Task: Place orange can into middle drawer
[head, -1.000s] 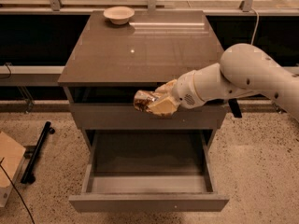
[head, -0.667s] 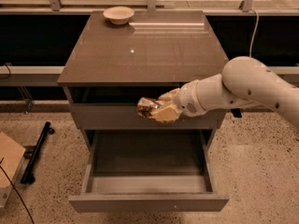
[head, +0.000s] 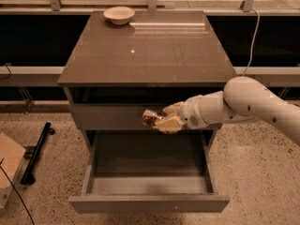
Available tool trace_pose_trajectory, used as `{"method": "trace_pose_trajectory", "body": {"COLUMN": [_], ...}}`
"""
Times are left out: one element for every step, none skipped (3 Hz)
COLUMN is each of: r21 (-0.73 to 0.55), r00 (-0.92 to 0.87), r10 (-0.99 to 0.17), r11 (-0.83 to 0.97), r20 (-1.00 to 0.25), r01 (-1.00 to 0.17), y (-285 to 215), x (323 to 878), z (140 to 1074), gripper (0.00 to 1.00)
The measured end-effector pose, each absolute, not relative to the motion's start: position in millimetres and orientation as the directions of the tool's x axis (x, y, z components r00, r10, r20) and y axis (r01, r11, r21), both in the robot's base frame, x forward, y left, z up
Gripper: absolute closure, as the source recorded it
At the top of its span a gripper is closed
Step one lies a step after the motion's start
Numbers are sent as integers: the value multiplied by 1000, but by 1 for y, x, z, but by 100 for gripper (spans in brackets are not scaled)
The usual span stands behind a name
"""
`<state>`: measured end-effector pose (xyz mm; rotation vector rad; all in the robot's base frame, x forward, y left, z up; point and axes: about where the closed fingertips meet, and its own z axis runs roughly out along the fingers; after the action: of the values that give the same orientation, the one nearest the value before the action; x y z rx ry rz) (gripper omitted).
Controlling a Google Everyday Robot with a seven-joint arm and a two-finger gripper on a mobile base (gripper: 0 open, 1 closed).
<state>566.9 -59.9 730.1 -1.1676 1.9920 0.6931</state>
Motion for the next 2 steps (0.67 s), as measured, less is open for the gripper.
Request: {"method": "trace_pose_trajectory", "body": {"r21": [120, 120], "r00": [-366, -368], "r10": [-453, -446], "r11": [485, 493], "r20": [-813, -816], "r01": [-866, -862], "y": [-67, -69], "x": [569, 570], "z": [704, 702], "gripper": [100, 100]}}
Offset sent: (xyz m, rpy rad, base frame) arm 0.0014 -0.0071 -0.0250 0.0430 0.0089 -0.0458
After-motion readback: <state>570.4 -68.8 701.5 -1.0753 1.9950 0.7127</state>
